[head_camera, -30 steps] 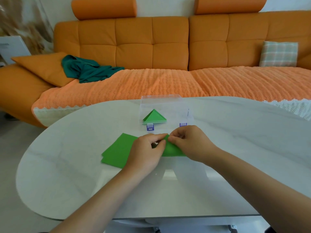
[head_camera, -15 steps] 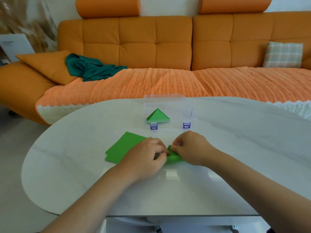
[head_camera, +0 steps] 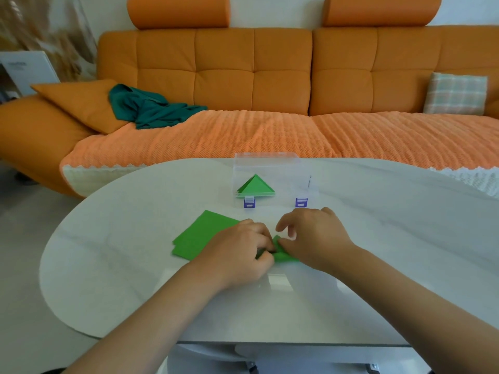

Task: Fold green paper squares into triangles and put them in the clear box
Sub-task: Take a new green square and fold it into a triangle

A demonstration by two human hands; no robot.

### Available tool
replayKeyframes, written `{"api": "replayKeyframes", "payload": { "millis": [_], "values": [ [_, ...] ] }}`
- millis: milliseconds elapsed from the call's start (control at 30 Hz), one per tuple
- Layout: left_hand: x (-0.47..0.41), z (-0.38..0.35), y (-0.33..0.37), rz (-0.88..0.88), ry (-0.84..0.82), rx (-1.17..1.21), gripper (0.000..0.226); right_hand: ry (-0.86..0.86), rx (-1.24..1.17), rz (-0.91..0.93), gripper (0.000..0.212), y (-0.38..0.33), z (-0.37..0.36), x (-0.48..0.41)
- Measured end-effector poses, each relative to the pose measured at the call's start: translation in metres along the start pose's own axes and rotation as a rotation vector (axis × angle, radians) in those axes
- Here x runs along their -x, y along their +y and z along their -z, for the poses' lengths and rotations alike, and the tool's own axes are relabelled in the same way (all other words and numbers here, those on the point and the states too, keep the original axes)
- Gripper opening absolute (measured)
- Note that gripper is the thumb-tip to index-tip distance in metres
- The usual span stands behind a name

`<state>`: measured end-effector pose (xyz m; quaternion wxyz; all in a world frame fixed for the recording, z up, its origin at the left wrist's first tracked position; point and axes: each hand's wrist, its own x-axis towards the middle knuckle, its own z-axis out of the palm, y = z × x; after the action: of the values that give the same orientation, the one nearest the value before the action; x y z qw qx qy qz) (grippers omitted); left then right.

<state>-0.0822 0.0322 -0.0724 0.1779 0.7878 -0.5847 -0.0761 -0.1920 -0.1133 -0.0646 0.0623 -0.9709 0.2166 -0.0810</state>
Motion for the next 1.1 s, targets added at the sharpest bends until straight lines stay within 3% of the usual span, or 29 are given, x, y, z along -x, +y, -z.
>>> {"api": "replayKeyframes", "payload": {
  "millis": [200,367,533,900,1100],
  "values": [
    [0.004,-0.001,0.003,-0.046,0.011,-0.076,0.043,-0.125,0.076,0.16,0.044,0.002,0.005,0.014],
    [0.015,-0.007,0.005,-0.134,0.064,-0.205,0.044,-0.094,0.099,0.189,0.059,0.003,0.0,0.021],
    [0.03,-0.014,0.015,-0.239,0.104,-0.371,0.046,-0.084,0.126,0.176,0.061,0.004,-0.003,0.025],
    [0.054,-0.028,0.03,-0.143,0.061,-0.2,0.063,-0.074,0.133,0.168,0.053,0.005,-0.004,0.031],
    [0.056,-0.034,0.023,-0.095,0.014,-0.116,0.071,-0.059,0.144,0.154,0.067,0.006,-0.006,0.042]
  ]
}}
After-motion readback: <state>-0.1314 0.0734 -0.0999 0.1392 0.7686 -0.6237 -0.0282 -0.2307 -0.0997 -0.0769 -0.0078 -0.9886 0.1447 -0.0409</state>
